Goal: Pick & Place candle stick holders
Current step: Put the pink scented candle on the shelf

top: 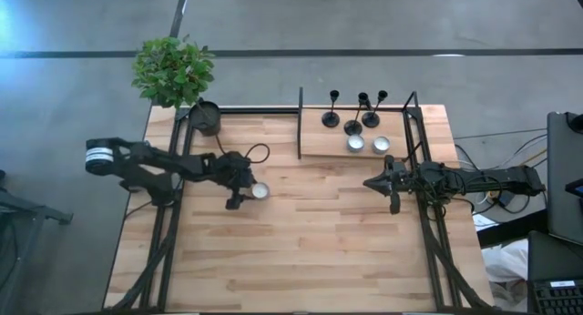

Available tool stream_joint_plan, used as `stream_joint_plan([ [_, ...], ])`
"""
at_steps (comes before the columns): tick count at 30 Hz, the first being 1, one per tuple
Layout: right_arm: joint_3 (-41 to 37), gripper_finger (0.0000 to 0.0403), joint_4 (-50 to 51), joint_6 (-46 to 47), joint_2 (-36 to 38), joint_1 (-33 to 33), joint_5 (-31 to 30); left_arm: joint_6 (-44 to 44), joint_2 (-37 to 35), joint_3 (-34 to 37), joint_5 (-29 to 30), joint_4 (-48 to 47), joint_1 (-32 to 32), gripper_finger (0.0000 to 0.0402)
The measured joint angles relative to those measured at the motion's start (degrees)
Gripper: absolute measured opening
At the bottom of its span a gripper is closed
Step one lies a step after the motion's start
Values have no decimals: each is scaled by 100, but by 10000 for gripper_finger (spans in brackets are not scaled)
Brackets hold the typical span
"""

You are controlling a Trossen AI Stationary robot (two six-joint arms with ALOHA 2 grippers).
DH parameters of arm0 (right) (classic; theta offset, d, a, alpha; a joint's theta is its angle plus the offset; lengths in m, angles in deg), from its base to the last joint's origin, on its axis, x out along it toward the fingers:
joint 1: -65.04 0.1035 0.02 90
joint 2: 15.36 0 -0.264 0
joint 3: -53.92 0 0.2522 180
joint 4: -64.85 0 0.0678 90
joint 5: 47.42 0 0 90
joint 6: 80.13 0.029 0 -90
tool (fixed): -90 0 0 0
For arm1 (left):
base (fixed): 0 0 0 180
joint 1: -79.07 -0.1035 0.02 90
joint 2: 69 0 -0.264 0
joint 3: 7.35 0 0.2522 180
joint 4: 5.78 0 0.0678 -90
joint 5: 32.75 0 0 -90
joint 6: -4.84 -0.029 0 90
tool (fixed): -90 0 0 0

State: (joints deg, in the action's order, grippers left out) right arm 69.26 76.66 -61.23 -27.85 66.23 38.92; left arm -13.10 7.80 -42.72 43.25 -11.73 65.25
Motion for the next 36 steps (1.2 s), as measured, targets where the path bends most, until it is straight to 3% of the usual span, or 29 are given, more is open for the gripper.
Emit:
stream_joint_plan([
  [36,1,8,2,-2,0,2,-2,407,2540,-2494,-13,468,581,280],
])
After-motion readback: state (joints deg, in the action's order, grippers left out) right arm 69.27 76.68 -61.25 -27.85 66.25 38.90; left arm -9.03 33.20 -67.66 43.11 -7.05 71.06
